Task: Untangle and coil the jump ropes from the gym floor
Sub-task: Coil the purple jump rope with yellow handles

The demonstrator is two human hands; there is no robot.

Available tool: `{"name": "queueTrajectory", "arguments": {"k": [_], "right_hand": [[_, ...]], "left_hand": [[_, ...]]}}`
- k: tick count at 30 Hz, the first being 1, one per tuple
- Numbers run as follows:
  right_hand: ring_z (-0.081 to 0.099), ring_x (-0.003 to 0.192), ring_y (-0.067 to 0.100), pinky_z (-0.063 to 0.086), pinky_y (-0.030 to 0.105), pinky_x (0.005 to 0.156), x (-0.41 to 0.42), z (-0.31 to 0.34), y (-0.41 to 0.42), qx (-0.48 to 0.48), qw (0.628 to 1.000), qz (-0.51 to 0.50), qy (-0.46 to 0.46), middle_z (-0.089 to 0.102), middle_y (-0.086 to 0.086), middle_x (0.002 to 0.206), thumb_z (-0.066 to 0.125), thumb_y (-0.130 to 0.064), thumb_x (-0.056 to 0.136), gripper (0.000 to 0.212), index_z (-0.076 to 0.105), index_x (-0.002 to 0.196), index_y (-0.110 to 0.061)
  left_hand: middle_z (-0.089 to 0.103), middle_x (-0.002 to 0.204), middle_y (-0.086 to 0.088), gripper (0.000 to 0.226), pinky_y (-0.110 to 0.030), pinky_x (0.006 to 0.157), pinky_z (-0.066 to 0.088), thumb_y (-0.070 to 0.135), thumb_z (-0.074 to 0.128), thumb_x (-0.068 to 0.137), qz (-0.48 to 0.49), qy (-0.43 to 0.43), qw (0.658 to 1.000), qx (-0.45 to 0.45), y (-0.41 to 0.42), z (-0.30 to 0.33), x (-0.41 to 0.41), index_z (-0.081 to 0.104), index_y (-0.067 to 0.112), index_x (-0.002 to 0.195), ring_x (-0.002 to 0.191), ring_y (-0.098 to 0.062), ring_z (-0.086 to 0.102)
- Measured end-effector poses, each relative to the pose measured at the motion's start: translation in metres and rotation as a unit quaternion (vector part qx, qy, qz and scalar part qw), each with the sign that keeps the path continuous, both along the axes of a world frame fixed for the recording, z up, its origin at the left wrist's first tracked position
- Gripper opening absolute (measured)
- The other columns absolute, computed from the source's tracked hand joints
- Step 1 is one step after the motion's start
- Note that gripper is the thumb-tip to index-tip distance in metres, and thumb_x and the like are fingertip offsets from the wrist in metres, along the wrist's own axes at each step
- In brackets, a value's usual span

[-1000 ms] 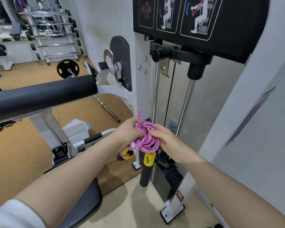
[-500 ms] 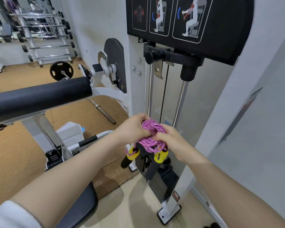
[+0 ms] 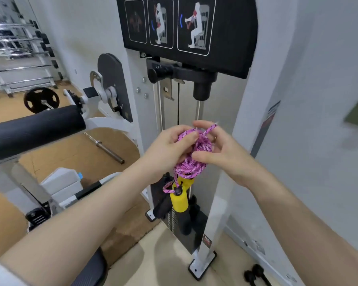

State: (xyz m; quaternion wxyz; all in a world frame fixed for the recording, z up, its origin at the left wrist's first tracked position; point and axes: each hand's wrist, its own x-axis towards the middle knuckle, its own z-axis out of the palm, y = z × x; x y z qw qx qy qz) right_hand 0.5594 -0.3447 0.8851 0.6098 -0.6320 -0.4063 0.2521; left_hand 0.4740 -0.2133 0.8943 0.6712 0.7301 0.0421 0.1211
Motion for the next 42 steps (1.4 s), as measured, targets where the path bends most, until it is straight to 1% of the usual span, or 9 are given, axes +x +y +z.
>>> {"name": "queueTrajectory", "arguments": {"k": [6,11,15,19,21,25,30,36,42], "right_hand": [[0.07,0.076,0.021,0.055,0.028,0.074,0.015,0.043,-0.056,0.044,0.999,-0.007,0.019,0.072,0.009,0.079,0.058,-0.001,0.081,0.029,0.056,0.109,-0.006],[0.06,0.098,0.031,0.047,0.043,0.098,0.039,0.069,-0.103,0.025,0.995,-0.067,-0.067,0.064,0.019,0.098,0.062,-0.008,0.078,0.039,0.054,0.116,-0.004],[0.064,0.088,0.025,0.053,0.034,0.085,0.052,0.091,-0.14,0.1,0.99,-0.089,-0.051,0.068,0.01,0.085,0.051,0.001,0.08,0.043,0.048,0.123,0.001],[0.065,0.091,0.024,0.053,0.035,0.082,0.071,0.12,-0.18,0.182,0.962,-0.199,-0.042,0.067,0.011,0.098,0.061,-0.009,0.083,0.055,0.04,0.134,-0.001],[0.066,0.09,0.021,0.054,0.034,0.079,0.081,0.137,-0.199,0.214,0.944,-0.245,-0.059,0.068,0.008,0.1,0.058,-0.01,0.089,0.047,0.041,0.132,-0.004],[0.067,0.073,0.011,0.053,0.026,0.067,0.092,0.179,-0.232,0.237,0.921,-0.287,-0.118,0.069,-0.005,0.077,0.049,-0.01,0.094,0.025,0.047,0.118,-0.017],[0.058,0.069,0.013,0.05,0.029,0.067,0.101,0.234,-0.268,0.158,0.873,-0.363,-0.285,0.059,0.001,0.073,0.05,-0.015,0.095,0.015,0.053,0.109,-0.02],[0.063,0.075,0.011,0.051,0.031,0.069,0.129,0.299,-0.306,0.068,0.774,-0.452,-0.439,0.065,-0.005,0.083,0.047,-0.028,0.097,0.013,0.049,0.095,-0.04],[0.057,0.069,0.0,0.041,0.014,0.061,0.162,0.365,-0.325,-0.048,0.71,-0.428,-0.557,0.06,-0.012,0.078,0.048,-0.024,0.097,0.016,0.05,0.113,-0.023]], "left_hand": [[0.043,0.048,0.002,0.016,-0.015,0.04,0.031,0.021,0.054,0.094,-0.056,-0.071,0.996,0.027,-0.053,0.046,0.023,0.065,0.009,0.092,0.038,-0.007,0.037],[0.047,0.044,0.005,0.018,-0.015,0.04,0.033,0.023,0.066,0.085,-0.065,-0.111,0.99,0.057,-0.091,0.078,0.055,0.062,0.006,0.083,0.034,-0.006,0.038],[0.049,0.054,-0.005,0.02,-0.017,0.045,0.041,0.02,0.067,0.084,-0.139,-0.135,0.981,0.015,-0.125,0.104,0.082,0.058,0.008,0.098,0.039,-0.009,0.044],[0.066,0.085,-0.009,0.035,-0.029,0.074,0.055,0.011,0.069,0.081,-0.217,-0.157,0.964,-0.01,-0.158,0.131,0.113,0.055,0.01,0.113,0.071,-0.017,0.064],[0.068,0.087,-0.004,0.031,-0.027,0.077,0.053,0.009,0.063,0.087,-0.212,-0.181,0.96,-0.009,-0.177,0.143,0.128,0.055,0.011,0.117,0.076,-0.014,0.066],[0.067,0.088,-0.004,0.018,-0.024,0.072,0.054,0.018,0.053,0.095,-0.176,-0.233,0.956,-0.028,-0.218,0.172,0.155,0.056,0.016,0.112,0.073,-0.012,0.066],[0.062,0.061,0.008,0.01,-0.021,0.062,0.052,0.024,0.05,0.096,-0.176,-0.297,0.937,-0.043,-0.257,0.219,0.178,0.057,0.022,0.103,0.058,-0.007,0.061],[0.061,0.08,0.0,0.015,-0.022,0.066,0.056,0.023,0.05,0.096,-0.202,-0.325,0.924,0.013,-0.295,0.278,0.207,0.054,0.023,0.11,0.068,-0.009,0.062],[0.059,0.075,0.0,0.016,-0.014,0.049,0.04,0.025,0.045,0.098,-0.163,-0.382,0.906,0.08,-0.302,0.338,0.246,0.06,0.028,0.104,0.057,-0.006,0.051]]}}
